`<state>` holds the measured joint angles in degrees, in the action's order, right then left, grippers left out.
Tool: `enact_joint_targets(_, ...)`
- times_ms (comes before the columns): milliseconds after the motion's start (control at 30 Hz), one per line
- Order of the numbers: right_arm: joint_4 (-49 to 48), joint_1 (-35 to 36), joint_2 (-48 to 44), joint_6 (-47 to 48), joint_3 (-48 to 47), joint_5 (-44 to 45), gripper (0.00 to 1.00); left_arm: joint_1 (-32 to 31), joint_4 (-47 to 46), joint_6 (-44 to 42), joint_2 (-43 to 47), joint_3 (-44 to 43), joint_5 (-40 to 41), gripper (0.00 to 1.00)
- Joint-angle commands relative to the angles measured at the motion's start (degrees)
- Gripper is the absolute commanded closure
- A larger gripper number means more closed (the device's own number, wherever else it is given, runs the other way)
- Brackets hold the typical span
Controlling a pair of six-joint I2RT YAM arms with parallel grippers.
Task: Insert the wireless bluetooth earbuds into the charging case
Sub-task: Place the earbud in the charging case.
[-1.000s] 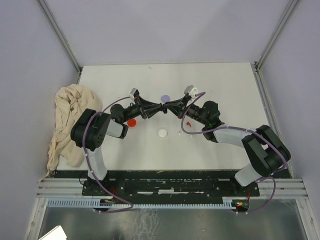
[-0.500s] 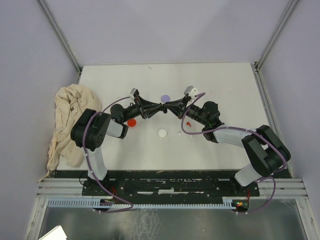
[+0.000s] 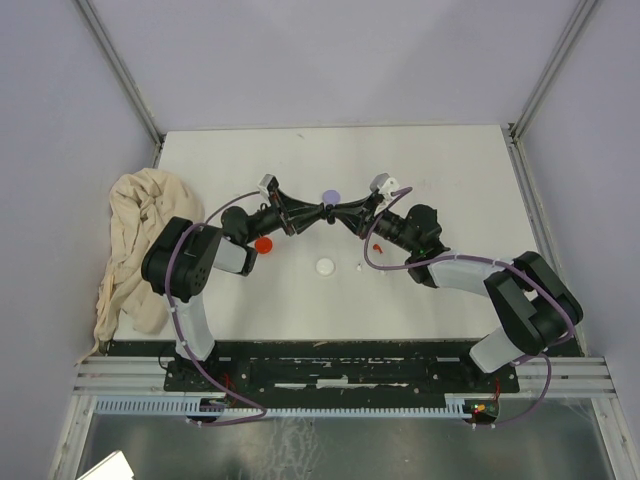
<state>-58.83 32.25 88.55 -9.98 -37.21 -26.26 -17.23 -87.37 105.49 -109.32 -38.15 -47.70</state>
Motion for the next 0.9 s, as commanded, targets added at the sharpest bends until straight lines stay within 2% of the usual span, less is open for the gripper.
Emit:
enact_joint_targets(0,0.5,0.2,-1.9,-0.1,0.7,-0.7,0.73,-0.1,-11.7,3.2,0.9,-2.8,2.3,0.97)
enact_joint_targets(233,-1.0,0.2,-5.1,-1.1,1.5,0.4,0.53,-0.1,-11.8,2.4,-1.3,-3.4,2.3,0.97)
enact_joint_targets(433,8.7,0.1,-11.0,-1.0,-0.9,4.0,0.43,-0.1,-11.8,0.6,-3.3,-3.0,1.0,0.97)
enact_joint_targets(467,11.3,0.1,-12.0,-0.8,-1.5,5.4,0.39,0.0,-11.7,0.4,-3.7,-3.0,0.6,0.97)
enact_joint_targets(533,21.1,0.1,-13.9,-1.2,-4.3,11.8,0.29,0.0,-11.6,-0.2,-4.1,-3.1,-0.5,0.97)
enact_joint_targets(600,39.1,-0.1,-14.4,-1.1,-12.7,20.8,0.27,0.0,-11.7,-1.1,-4.1,-3.1,-1.8,0.97)
enact_joint_targets(667,53.8,-0.2,-12.6,1.5,-19.9,25.8,0.26,0.0,-11.7,-2.1,-3.8,-3.1,-3.3,0.97)
enact_joint_targets(733,62.6,-0.3,-10.4,4.0,-24.9,27.8,0.25,-0.1,-11.7,-3.0,-3.5,-3.0,-4.7,0.97)
enact_joint_targets(867,70.9,-0.8,-7.0,6.1,-30.0,27.9,0.23,-0.1,-11.7,-4.9,-3.1,-2.7,-6.8,0.97)
